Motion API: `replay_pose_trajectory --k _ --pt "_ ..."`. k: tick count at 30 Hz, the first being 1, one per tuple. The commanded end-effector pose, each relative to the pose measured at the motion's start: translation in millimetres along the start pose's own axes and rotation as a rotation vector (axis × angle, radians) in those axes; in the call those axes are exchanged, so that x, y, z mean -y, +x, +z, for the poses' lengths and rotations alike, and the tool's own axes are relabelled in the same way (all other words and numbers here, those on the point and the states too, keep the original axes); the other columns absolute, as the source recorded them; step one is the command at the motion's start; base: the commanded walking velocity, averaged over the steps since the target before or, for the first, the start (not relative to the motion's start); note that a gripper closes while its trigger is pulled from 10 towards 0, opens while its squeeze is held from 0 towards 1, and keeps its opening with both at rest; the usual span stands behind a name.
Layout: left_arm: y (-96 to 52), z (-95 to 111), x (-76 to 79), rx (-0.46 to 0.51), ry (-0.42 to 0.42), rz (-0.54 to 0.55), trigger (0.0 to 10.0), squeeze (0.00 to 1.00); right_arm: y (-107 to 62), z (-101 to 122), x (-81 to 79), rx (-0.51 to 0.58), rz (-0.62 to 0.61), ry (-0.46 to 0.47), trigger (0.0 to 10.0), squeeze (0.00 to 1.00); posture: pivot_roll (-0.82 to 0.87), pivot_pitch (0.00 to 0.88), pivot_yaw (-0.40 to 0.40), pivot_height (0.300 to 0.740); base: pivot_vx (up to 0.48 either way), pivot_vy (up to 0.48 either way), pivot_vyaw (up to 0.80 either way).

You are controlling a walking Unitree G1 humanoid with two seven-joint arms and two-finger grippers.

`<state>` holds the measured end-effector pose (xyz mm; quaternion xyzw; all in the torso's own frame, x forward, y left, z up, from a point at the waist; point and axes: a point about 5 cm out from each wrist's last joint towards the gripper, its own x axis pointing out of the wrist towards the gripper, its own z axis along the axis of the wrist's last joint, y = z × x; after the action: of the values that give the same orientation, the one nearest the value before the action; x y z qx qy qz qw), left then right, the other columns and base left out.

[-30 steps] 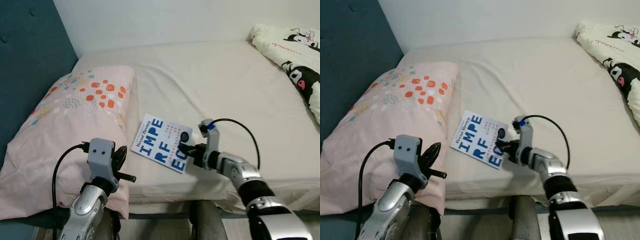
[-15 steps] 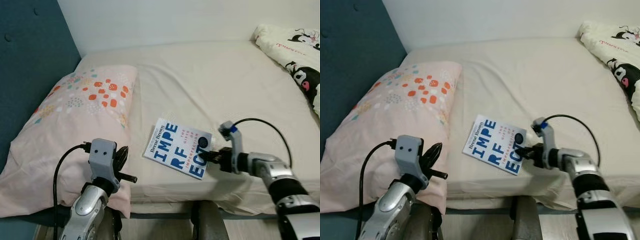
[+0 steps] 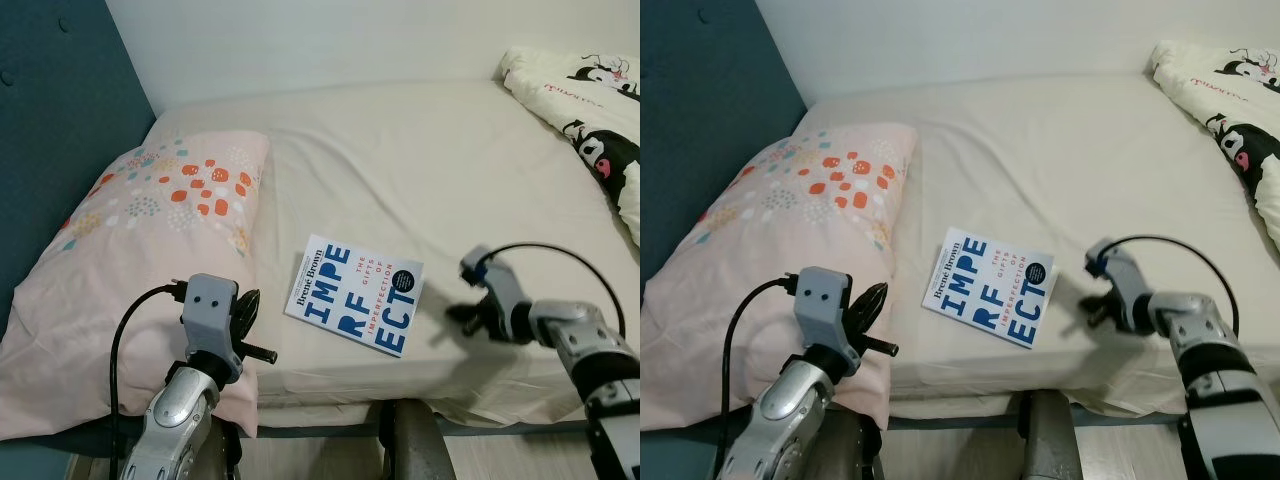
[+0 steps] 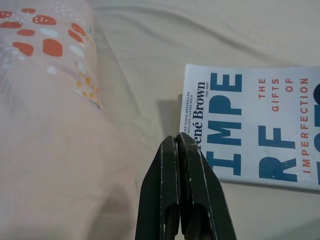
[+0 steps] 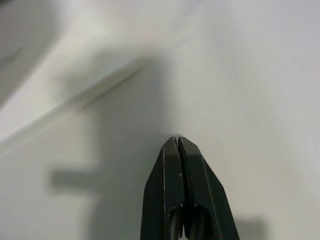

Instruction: Clean up the room

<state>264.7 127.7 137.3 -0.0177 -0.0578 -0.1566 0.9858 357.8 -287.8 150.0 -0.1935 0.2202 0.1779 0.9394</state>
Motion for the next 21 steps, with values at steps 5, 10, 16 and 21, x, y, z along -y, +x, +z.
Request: replay_pose_trajectory --k 5,10,16,21 --pt "-3.1 -5 -1.7 -0.028 0.007 0.012 10.0 0.00 -2.1 4 10.6 0.076 -0.144 0.098 5.5 0.00 -0.01 0.261 0.012 0.560 0.000 0.000 0.00" --pt "-3.4 -6 -4.0 -0.037 0.020 0.014 10.0 0.00 -0.2 3 12.1 0.107 -0.216 0.163 10.0 0.00 -0.01 0.263 0.017 0.560 0.000 0.000 0.00" --pt "-2.7 -4 -4.4 -0.034 0.029 0.010 10.0 0.00 7.7 6 3.7 0.119 -0.205 0.211 10.0 0.00 0.00 0.261 0.011 0.560 0.000 0.000 0.00" --pt "-4.2 -4 -3.0 -0.035 0.040 -0.011 10.0 0.00 10.7 4 1.1 0.115 -0.226 0.280 10.0 0.00 0.00 0.256 0.008 0.560 0.000 0.000 0.00"
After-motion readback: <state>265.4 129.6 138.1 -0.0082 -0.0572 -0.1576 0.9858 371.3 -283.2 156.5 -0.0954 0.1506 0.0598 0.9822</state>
